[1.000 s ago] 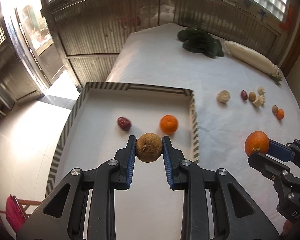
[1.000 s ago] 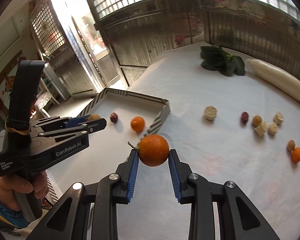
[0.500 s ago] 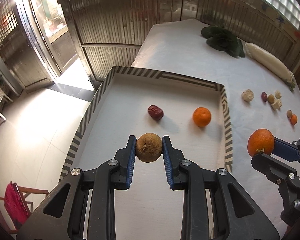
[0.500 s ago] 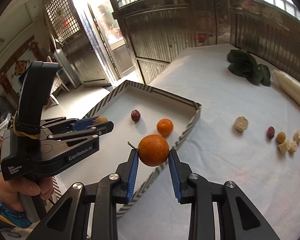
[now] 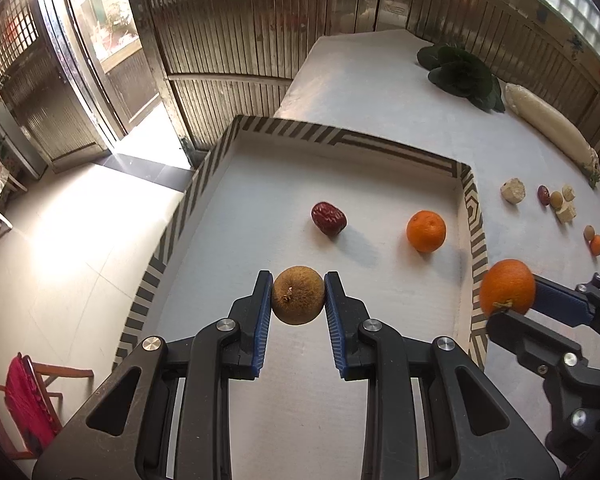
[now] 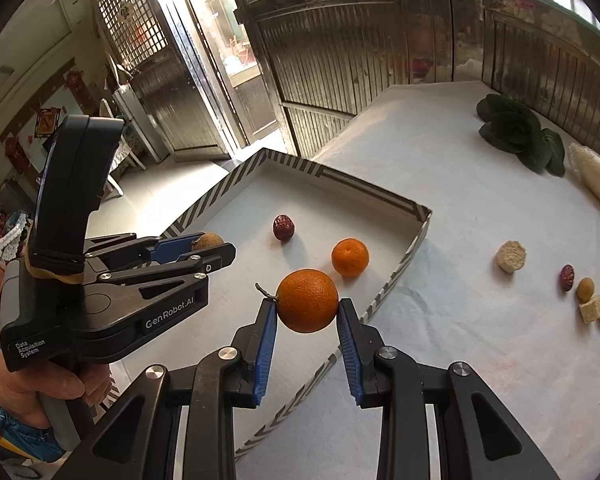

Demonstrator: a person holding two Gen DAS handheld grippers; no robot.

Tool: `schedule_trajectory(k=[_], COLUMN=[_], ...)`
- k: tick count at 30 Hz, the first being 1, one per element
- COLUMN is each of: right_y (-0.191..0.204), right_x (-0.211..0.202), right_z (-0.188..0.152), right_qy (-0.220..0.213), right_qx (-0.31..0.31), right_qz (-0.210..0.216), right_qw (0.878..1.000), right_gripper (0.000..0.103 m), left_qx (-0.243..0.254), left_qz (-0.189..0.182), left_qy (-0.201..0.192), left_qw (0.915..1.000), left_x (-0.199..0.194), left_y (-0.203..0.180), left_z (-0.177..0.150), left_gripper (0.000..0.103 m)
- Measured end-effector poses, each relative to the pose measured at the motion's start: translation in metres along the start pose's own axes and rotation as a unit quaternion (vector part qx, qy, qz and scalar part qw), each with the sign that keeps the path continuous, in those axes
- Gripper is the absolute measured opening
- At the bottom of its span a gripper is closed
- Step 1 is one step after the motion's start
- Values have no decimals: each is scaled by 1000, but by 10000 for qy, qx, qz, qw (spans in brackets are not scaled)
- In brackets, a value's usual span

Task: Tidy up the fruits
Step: 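Carry the mandarin orange and brown round fruit over the tray, then open the right gripper then the left gripper, releasing both fruits into the tray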

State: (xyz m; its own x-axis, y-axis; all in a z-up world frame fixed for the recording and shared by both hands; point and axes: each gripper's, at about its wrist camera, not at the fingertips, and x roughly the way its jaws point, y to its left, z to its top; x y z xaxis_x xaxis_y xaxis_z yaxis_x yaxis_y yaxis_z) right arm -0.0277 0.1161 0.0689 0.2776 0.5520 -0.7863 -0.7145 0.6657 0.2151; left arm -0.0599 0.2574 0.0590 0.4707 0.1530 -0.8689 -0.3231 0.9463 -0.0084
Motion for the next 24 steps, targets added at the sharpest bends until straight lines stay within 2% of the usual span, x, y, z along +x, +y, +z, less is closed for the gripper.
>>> schedule_trajectory(k=[15, 24], right_y=[0, 4], right_x=[51, 66], right_z=[5, 7], right_qy=[509, 662], right_qx=[-83, -340], right_qz=[-44, -72], right_qw=[9987, 9972], right_gripper=[30, 30], left_qx=[-106, -194], left_qz=[39, 28], left_qy=[136, 344], left_qw=[9998, 9992], left_x=[31, 44], left_y=[2, 2], left_z=[14, 13], left_gripper=[25, 25])
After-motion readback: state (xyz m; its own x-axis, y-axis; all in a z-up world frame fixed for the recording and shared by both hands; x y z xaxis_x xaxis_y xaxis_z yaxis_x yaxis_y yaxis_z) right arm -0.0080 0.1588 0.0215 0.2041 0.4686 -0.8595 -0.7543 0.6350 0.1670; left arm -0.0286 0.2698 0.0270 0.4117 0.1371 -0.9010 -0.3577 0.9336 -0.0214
